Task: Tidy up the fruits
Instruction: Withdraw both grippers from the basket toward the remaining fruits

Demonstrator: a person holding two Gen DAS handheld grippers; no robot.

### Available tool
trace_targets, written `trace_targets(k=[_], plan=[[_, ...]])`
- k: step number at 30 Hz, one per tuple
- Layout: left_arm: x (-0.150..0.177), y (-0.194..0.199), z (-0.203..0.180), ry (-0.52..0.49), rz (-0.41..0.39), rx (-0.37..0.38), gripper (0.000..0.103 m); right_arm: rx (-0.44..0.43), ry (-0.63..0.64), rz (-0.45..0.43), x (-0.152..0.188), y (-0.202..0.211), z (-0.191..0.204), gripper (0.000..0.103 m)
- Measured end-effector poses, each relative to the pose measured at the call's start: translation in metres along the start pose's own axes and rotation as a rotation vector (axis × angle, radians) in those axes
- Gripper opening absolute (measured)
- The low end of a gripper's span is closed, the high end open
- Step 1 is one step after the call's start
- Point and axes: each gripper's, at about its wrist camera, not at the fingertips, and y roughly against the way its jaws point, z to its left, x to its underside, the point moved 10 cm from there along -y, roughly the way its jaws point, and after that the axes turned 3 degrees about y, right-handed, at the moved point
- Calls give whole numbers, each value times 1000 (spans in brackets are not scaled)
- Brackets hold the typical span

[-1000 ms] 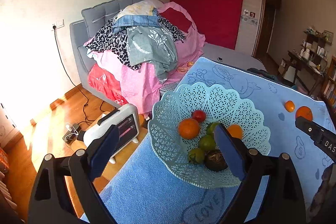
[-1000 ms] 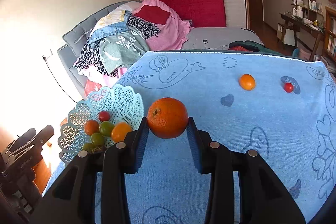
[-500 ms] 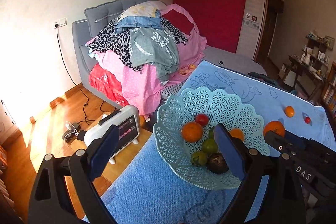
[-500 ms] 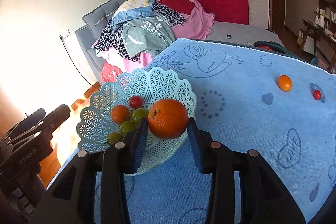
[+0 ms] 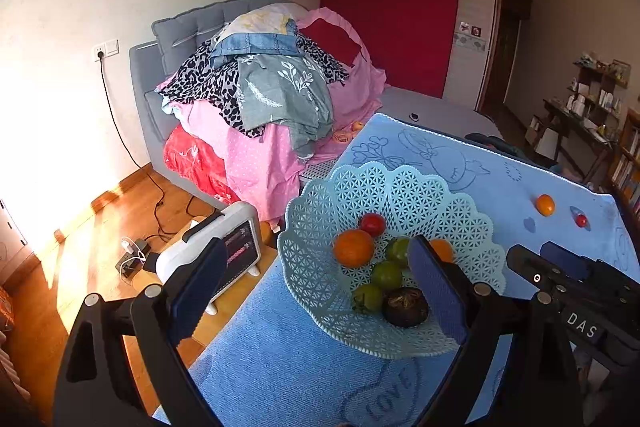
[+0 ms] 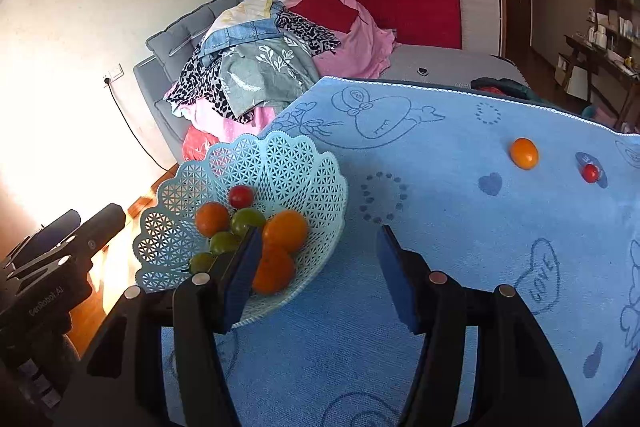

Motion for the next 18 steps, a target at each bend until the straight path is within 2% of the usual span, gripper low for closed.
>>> trace_targets(k=[5, 11, 18], plan=[[3, 1, -5, -13, 0, 6, 91, 17, -15, -12, 0, 2, -10, 72], [6, 4, -15, -37, -6, 18, 91, 38, -26, -10, 4, 3, -21, 77], [11, 1, -29, -63, -2, 17, 91, 100, -23, -14, 10, 4, -41, 78]])
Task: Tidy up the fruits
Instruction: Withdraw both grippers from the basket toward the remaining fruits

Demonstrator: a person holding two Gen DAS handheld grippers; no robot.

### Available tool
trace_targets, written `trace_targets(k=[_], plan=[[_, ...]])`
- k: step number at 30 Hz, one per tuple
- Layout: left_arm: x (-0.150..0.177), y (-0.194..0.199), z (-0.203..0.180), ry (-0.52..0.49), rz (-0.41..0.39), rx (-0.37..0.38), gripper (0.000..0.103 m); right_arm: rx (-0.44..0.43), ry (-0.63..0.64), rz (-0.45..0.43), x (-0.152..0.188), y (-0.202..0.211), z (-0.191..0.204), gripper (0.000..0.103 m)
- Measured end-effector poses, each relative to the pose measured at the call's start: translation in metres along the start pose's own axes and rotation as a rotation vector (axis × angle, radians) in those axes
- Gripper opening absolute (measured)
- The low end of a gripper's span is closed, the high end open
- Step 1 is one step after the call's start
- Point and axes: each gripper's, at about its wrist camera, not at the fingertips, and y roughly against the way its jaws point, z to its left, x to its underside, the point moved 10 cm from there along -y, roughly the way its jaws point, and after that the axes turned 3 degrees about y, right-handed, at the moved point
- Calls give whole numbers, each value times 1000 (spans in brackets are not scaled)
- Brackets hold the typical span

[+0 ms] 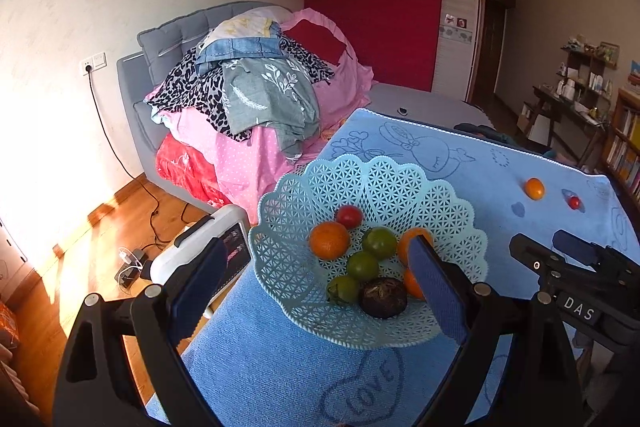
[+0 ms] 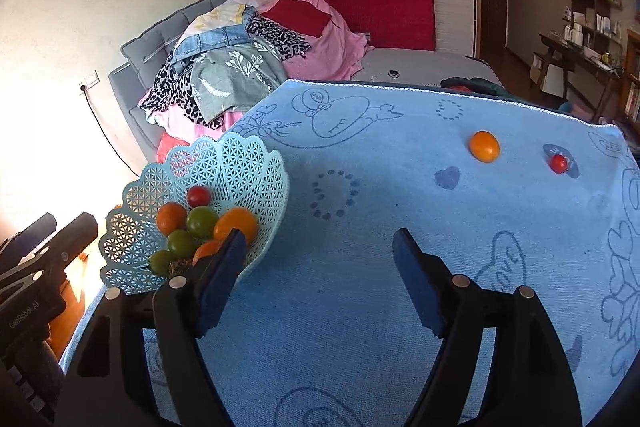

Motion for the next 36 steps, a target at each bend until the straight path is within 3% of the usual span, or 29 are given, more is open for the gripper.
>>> trace_targets(k=[3, 9, 24, 36], plan=[[6, -3, -10, -19, 9, -2, 91, 28, -10, 2, 3, -1, -12, 84], [15, -14, -32, -59, 41, 4, 91, 87, -16, 14, 8, -5, -40, 84], [2, -35, -93, -149, 36, 14, 91, 187, -34, -21, 2, -3, -99, 85], [-8, -58, -166, -239, 31, 63, 91, 253, -83, -19, 0, -6, -158, 85]])
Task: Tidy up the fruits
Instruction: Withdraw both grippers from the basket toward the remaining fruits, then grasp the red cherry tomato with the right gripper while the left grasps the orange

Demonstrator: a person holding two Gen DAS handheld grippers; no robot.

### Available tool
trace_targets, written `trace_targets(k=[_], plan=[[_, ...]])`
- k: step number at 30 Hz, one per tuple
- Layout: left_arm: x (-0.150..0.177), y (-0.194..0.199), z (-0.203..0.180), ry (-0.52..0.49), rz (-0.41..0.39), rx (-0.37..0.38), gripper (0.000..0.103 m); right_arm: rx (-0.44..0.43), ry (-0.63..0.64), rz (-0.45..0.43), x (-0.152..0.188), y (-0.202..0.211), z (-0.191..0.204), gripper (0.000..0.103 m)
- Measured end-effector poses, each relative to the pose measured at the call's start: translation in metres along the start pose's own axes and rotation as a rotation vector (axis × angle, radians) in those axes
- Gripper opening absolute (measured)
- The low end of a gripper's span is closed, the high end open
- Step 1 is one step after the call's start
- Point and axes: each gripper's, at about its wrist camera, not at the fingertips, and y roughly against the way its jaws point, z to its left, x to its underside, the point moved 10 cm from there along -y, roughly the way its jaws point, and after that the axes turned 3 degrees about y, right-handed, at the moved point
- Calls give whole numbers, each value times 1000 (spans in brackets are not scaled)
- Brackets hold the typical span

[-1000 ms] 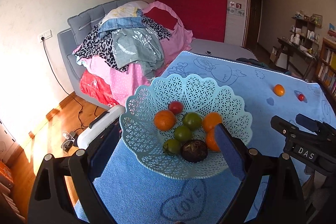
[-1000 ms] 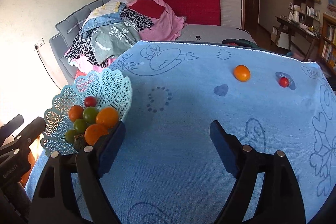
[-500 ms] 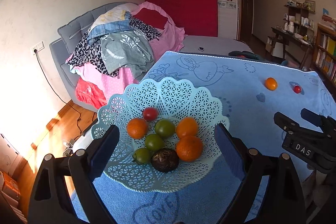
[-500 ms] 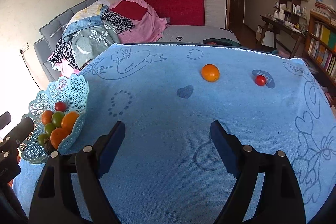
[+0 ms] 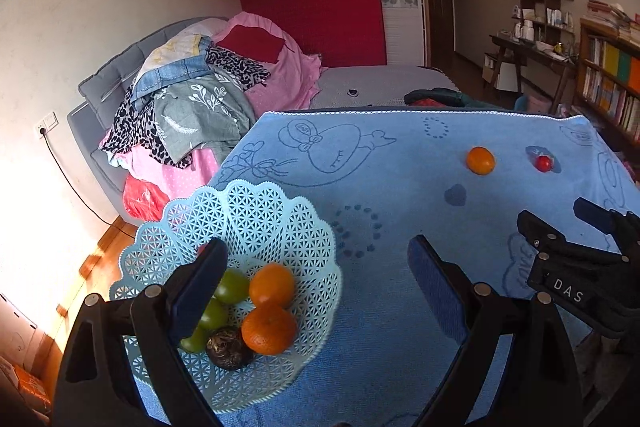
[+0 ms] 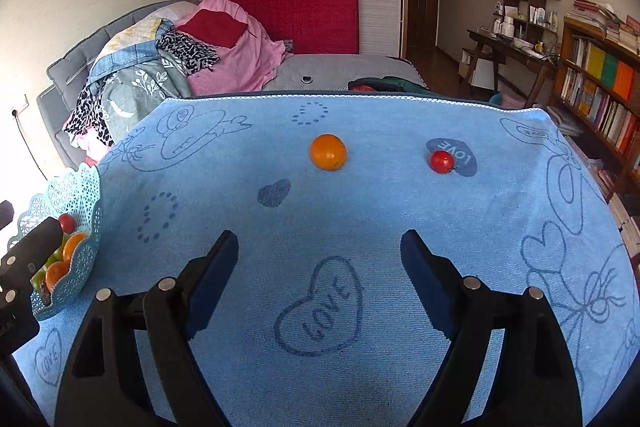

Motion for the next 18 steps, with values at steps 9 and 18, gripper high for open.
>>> trace_targets(k=[9, 18], plan=[[-16, -23, -57, -75, -14, 59, 91, 15, -121, 47, 3, -33, -78, 85], [-21, -56, -105, -104, 6, 139, 91, 45, -147, 51, -10, -64, -122, 83]])
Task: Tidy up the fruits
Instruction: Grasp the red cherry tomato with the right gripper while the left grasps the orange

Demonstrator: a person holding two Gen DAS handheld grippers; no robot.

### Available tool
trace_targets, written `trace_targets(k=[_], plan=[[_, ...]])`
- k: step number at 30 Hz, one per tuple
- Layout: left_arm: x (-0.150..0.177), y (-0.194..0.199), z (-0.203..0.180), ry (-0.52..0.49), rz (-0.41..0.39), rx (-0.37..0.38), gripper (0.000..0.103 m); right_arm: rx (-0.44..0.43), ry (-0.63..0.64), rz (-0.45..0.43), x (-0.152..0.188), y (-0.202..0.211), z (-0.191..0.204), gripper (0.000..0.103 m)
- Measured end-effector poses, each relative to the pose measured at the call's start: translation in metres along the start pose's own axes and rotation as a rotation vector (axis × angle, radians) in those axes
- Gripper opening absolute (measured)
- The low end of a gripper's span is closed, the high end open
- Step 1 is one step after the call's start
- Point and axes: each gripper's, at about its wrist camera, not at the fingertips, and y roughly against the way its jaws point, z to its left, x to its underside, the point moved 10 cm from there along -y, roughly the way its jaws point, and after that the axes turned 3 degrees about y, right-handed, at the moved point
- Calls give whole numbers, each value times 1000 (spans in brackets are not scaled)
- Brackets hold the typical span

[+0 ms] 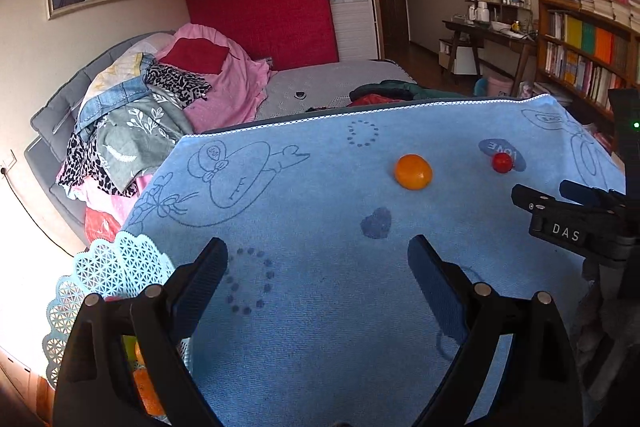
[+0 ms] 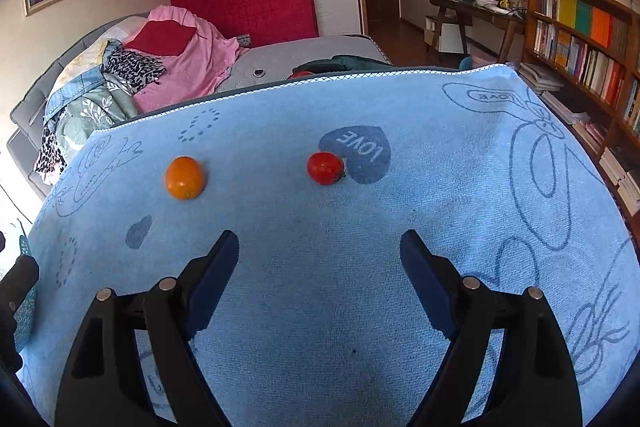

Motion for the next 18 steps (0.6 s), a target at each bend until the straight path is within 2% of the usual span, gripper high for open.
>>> trace_targets(k=[2, 3, 8, 10, 12, 13, 15, 18], plan=[[-2, -9, -7, 9, 2, 17, 91, -8, 5, 8, -8, -13, -1, 81], [-4, -14, -10, 14, 0, 27, 91, -11, 3, 20, -11, -21, -2, 75], [-5, -34, -18, 25, 12, 59, 91, -31, -60, 77, -21, -57, -16, 60], [-4, -41, -18, 25, 22, 61, 91, -42, -69, 64, -27, -59, -17, 58], [-3, -48, -20, 27, 33, 67, 91, -41, -59, 73, -27, -63, -17, 48], [-2, -52, -22, 29, 38, 72, 91, -38, -58, 72, -27, -64, -18, 47], [-3, -58, -25, 31, 47, 83, 91, -46, -48, 70, -26, -64, -15, 32], [-5, -67, -34, 18, 53, 102, 91, -42, -42, 63, -26, -63, -14, 28]])
